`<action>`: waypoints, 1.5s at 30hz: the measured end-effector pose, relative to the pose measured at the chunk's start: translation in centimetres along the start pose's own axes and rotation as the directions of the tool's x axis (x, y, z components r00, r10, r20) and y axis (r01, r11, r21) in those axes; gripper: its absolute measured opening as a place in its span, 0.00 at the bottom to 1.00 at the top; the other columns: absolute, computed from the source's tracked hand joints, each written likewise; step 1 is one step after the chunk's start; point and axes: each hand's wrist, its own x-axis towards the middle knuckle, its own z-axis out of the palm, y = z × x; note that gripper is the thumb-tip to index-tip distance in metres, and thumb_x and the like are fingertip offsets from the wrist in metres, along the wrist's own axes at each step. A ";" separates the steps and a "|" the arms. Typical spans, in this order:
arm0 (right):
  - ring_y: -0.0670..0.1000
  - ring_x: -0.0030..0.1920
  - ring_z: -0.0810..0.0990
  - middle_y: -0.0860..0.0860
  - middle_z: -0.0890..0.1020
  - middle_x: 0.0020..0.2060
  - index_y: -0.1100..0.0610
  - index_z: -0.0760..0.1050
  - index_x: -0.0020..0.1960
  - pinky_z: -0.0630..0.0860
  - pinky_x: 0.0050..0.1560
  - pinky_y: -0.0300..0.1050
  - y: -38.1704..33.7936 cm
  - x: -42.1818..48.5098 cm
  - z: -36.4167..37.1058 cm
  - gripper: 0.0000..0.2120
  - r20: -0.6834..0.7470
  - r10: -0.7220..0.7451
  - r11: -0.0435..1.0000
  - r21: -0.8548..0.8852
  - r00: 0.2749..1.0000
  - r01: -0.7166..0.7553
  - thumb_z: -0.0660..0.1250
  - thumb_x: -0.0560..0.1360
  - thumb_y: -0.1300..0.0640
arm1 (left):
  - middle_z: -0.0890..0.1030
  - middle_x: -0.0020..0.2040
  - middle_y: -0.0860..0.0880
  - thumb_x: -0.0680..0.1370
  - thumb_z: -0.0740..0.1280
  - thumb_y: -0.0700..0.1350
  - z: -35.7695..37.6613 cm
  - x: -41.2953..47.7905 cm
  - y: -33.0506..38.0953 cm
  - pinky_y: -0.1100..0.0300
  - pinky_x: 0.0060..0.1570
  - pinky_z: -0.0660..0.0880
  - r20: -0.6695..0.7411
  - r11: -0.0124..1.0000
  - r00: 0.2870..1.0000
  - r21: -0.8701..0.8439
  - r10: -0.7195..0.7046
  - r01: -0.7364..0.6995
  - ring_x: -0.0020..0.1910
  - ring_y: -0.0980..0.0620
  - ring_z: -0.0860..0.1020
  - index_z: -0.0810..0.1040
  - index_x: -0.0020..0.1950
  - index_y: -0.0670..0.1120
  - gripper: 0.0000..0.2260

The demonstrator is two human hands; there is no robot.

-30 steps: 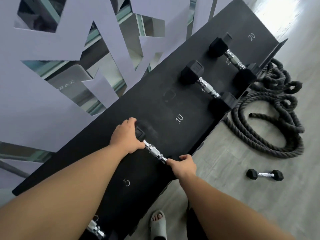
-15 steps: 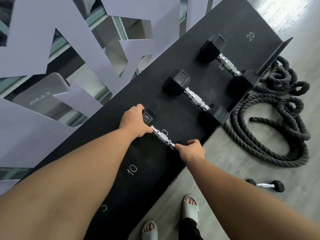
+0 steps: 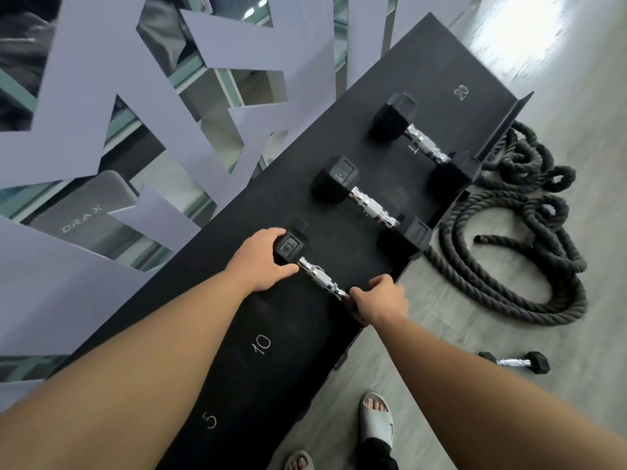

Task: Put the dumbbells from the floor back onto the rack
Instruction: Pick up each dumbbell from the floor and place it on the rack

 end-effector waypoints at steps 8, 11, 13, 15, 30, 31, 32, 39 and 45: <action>0.61 0.63 0.75 0.53 0.77 0.61 0.49 0.76 0.64 0.74 0.60 0.54 -2.5 -7.3 -6.7 0.21 -0.062 -0.344 0.903 -0.294 0.937 0.312 0.67 0.74 0.43 | 0.80 0.56 0.62 0.72 0.68 0.68 -5.3 -6.1 2.6 0.52 0.53 0.77 -0.010 0.983 0.995 0.156 0.098 -0.095 0.55 0.53 0.79 0.77 0.63 0.59 0.23; 0.61 0.63 0.76 0.53 0.78 0.61 0.49 0.76 0.64 0.74 0.60 0.54 -2.4 -10.8 -9.2 0.20 -0.117 -0.401 0.876 -0.339 0.909 0.343 0.66 0.74 0.44 | 0.81 0.55 0.61 0.71 0.66 0.71 -6.9 -8.9 4.5 0.52 0.52 0.77 -0.017 0.967 0.988 0.207 0.153 -0.146 0.53 0.52 0.80 0.77 0.60 0.59 0.24; 0.60 0.63 0.77 0.53 0.78 0.61 0.49 0.76 0.65 0.76 0.61 0.54 -1.8 -13.4 -10.7 0.21 -0.145 -0.418 0.868 -0.355 0.897 0.347 0.65 0.74 0.44 | 0.81 0.55 0.59 0.70 0.65 0.72 -7.3 -11.0 5.8 0.52 0.53 0.77 -0.005 0.962 0.985 0.213 0.173 -0.168 0.54 0.52 0.80 0.78 0.60 0.59 0.25; 0.59 0.63 0.78 0.53 0.79 0.61 0.49 0.76 0.65 0.77 0.61 0.54 -0.7 -16.1 -12.1 0.21 -0.166 -0.423 0.867 -0.362 0.891 0.344 0.65 0.74 0.44 | 0.81 0.57 0.59 0.70 0.65 0.72 -7.0 -13.2 7.1 0.52 0.53 0.76 0.015 0.957 0.980 0.213 0.200 -0.199 0.55 0.52 0.79 0.78 0.61 0.58 0.26; 0.58 0.63 0.80 0.54 0.82 0.62 0.51 0.77 0.65 0.77 0.59 0.52 18.7 -28.4 -23.2 0.22 -0.380 -0.192 0.957 -0.277 0.905 0.087 0.68 0.75 0.42 | 0.81 0.58 0.57 0.70 0.65 0.72 1.0 -26.8 18.5 0.54 0.52 0.75 0.140 0.889 0.907 0.184 0.398 -0.419 0.56 0.52 0.79 0.78 0.63 0.57 0.28; 0.58 0.63 0.80 0.54 0.81 0.62 0.51 0.76 0.65 0.77 0.59 0.52 20.2 -28.7 -23.8 0.22 -0.381 -0.182 0.958 -0.275 0.907 0.077 0.68 0.75 0.42 | 0.81 0.58 0.57 0.70 0.65 0.72 2.1 -27.5 19.4 0.54 0.52 0.75 0.148 0.889 0.903 0.173 0.403 -0.425 0.56 0.52 0.79 0.78 0.63 0.56 0.28; 0.58 0.62 0.80 0.54 0.82 0.62 0.51 0.76 0.65 0.77 0.58 0.51 21.7 -28.9 -24.4 0.22 -0.379 -0.174 0.959 -0.276 0.909 0.069 0.68 0.75 0.42 | 0.81 0.58 0.56 0.70 0.65 0.72 3.2 -28.3 20.4 0.53 0.53 0.76 0.157 0.887 0.900 0.166 0.407 -0.430 0.55 0.52 0.79 0.78 0.63 0.56 0.29; 0.57 0.60 0.81 0.54 0.82 0.60 0.52 0.76 0.66 0.74 0.50 0.48 34.8 -28.5 -28.6 0.22 -0.339 -0.137 0.964 -0.264 0.931 0.046 0.67 0.75 0.44 | 0.81 0.58 0.56 0.70 0.65 0.72 13.5 -33.7 27.6 0.53 0.52 0.75 0.201 0.899 0.907 0.168 0.371 -0.405 0.56 0.52 0.79 0.77 0.64 0.55 0.29; 0.59 0.61 0.80 0.55 0.83 0.60 0.54 0.76 0.64 0.75 0.55 0.50 47.0 -27.5 -32.5 0.20 -0.261 -0.084 0.974 -0.227 0.962 0.024 0.68 0.76 0.45 | 0.81 0.60 0.54 0.71 0.66 0.71 24.6 -38.4 34.3 0.53 0.56 0.75 0.234 0.938 0.928 0.127 0.289 -0.323 0.58 0.50 0.79 0.77 0.64 0.54 0.28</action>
